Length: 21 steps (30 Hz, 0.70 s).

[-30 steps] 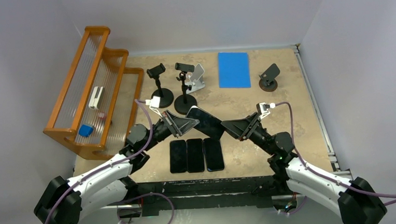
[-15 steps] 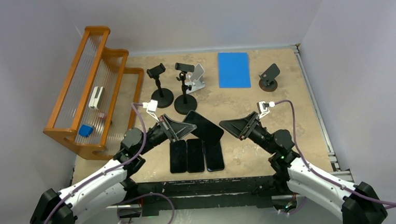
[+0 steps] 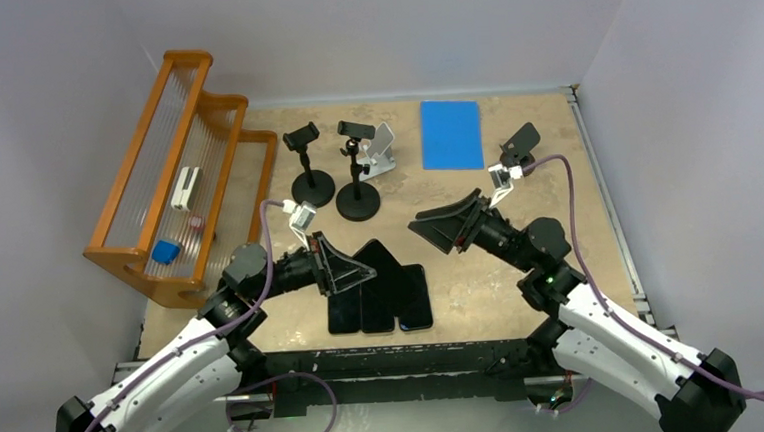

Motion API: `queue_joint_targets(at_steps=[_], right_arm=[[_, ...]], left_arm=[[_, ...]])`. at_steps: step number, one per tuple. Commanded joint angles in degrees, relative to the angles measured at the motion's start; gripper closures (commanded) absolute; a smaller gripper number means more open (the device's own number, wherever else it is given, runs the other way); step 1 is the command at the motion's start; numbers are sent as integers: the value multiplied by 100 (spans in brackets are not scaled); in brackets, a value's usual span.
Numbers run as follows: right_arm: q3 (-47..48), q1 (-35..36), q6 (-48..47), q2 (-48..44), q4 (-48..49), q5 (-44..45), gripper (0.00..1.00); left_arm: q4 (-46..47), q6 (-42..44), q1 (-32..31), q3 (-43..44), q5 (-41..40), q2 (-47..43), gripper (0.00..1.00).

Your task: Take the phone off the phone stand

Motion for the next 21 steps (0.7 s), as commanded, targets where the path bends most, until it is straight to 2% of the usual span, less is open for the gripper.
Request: queue_joint_targets(at_steps=[1, 6, 12, 17, 21], right_arm=[[242, 26, -914, 195, 127, -1303, 25], [-90, 26, -880, -163, 688, -1741, 25], [-28, 19, -1151, 135, 731, -2944, 25], [-274, 26, -914, 175, 1376, -3645, 29], [-291, 28, -1013, 194, 1260, -3752, 30]], left_arm=[[-726, 1024, 4, 1022, 1160, 14, 100], [-1537, 1702, 11, 1631, 1840, 150, 100], [-2115, 2255, 12, 1907, 2366, 405, 100], [-2115, 2409, 21, 1916, 2485, 564, 100], [-2019, 2429, 21, 1972, 2544, 662, 100]])
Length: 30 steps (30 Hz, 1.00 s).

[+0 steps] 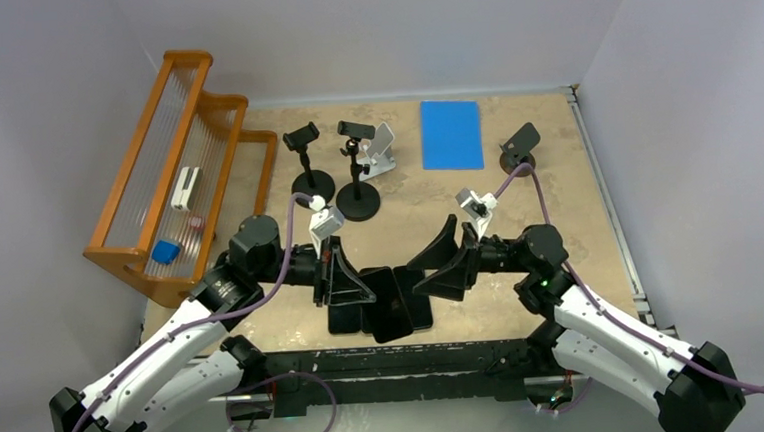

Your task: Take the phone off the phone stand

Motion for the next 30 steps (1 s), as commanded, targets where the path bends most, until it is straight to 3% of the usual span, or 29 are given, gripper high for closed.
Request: queue_joint_targets(at_steps=[1, 13, 30], right_arm=[[2, 27, -130, 2, 462, -500, 31], [134, 345, -71, 507, 731, -410, 32], [233, 569, -8, 849, 732, 226, 51]], left_arm=[[360, 224, 15, 347, 282, 43, 100], [564, 318, 22, 694, 249, 547, 100], [714, 270, 24, 696, 102, 663, 100]])
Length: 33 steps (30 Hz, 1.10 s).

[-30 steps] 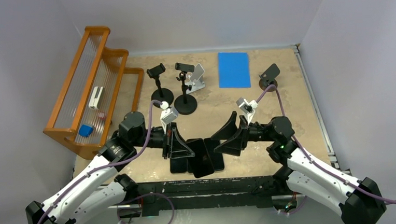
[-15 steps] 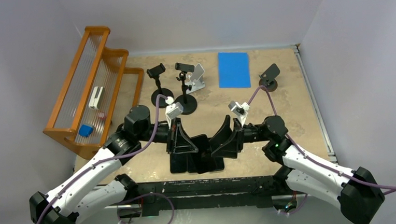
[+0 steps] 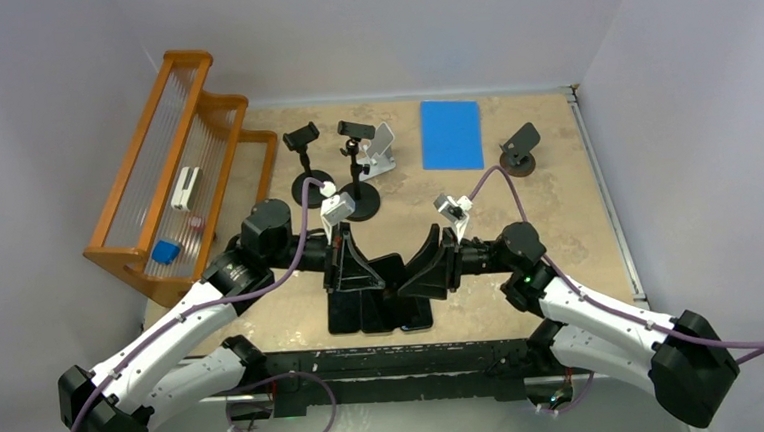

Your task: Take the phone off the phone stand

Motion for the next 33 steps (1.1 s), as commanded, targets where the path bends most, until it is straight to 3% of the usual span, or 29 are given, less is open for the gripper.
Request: queue_joint_targets(at_steps=[1, 15, 21, 33], right_arm=[[228, 44, 9, 12, 340, 155, 52], [208, 149, 110, 128, 538, 154, 52], [99, 174, 254, 138, 846, 123, 57], [120, 195, 165, 57, 823, 142, 98]], left_arm=[[674, 9, 24, 219, 108, -83, 100], [852, -128, 23, 114, 203, -56, 100], [875, -166, 24, 69, 204, -57, 100], [871, -177, 23, 40, 177, -49, 100]])
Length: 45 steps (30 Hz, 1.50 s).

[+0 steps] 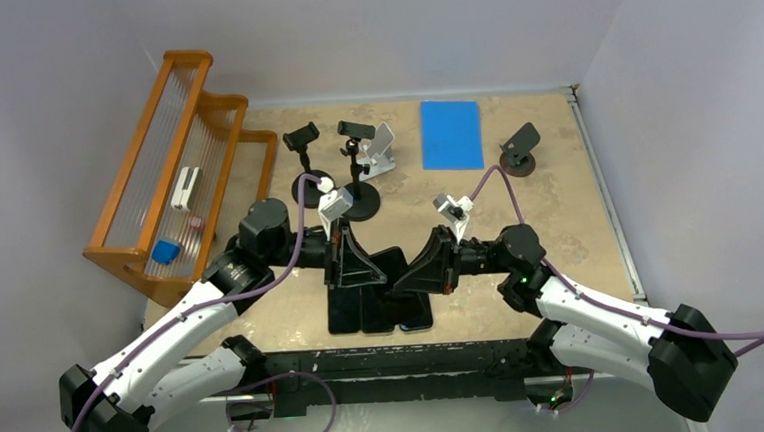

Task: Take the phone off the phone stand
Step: Remove the phone from the phone stand, then place the phone at the center of the board.

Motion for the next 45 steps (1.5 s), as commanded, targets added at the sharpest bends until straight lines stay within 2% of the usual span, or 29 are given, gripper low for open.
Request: queue_joint_targets(at_steps=[1, 3, 5, 7, 9, 14, 18, 21, 24, 27, 32, 40, 45], right_arm=[[129, 14, -31, -123, 230, 1, 100], [140, 17, -75, -163, 163, 42, 100], [137, 18, -101, -218, 145, 52, 100], [136, 18, -113, -293, 117, 126, 100], [145, 14, -159, -407, 45, 251, 100], [249, 16, -299, -713, -396, 676, 100], [400, 17, -392, -1046, -1208, 1492, 100], [579, 16, -308, -1215, -2168, 2612, 100], [892, 16, -398, -1187, -3279, 3667, 100], [844, 12, -310, -1213, -3721, 4300, 100], [625, -18, -266, -1190, -4020, 4886, 100], [344, -503, -343, -841, -4186, 4800, 100], [324, -819, -523, -802, -4567, 4820, 100]], left_arm=[[469, 15, 6, 64, 165, -72, 100], [435, 36, 6, 64, 121, -85, 97], [399, 79, 4, 68, 108, -97, 89], [347, 117, 6, 64, 67, -122, 72], [207, 157, 4, 93, -126, -182, 59], [-321, 232, 4, 213, -632, -449, 44], [-679, 318, 6, 317, -1284, -766, 32], [-1063, 282, 6, 450, -2135, -977, 25], [-1534, -24, 2, 622, -3183, -1063, 23], [-1998, -590, 5, 793, -3688, -959, 23], [-2394, -1084, 0, 914, -3542, -649, 24], [-2178, -867, 10, 894, -3461, -489, 24], [-2137, -422, 14, 950, -3449, -146, 25]])
